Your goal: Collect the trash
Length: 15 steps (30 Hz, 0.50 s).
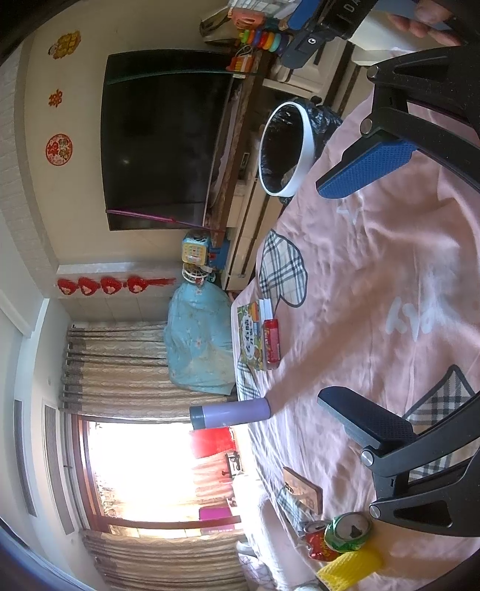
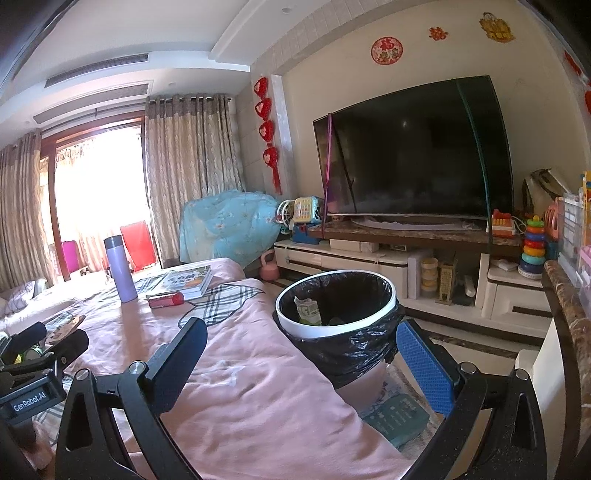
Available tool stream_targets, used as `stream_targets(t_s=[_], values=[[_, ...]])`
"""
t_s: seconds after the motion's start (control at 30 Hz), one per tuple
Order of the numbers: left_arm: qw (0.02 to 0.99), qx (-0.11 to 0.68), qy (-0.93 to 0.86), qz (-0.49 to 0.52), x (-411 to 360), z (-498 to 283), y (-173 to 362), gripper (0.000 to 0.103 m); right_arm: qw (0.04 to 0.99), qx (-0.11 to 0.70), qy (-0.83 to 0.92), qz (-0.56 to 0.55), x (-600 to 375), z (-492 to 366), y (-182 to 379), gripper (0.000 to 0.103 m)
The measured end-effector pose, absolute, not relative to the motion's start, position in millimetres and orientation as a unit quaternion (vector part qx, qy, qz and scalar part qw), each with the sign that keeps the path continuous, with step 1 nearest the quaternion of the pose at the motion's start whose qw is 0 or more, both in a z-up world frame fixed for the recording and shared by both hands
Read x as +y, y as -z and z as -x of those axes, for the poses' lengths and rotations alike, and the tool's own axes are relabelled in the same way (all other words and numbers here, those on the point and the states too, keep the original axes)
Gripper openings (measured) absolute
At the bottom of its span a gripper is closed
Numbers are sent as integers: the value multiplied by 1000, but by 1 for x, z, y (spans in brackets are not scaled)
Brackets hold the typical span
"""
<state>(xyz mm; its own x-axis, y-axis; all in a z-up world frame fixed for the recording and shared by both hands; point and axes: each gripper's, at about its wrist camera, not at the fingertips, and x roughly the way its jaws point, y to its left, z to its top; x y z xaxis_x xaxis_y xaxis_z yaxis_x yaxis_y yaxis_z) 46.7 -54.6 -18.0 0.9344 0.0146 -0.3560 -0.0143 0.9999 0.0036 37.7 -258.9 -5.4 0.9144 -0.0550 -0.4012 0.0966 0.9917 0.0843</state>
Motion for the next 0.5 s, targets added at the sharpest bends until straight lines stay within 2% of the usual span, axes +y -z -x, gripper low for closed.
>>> stream_targets(t_s=[0.5], values=[[983, 181, -7, -1, -54, -46, 19, 102, 978, 202, 32, -52, -254, -37, 7, 103]])
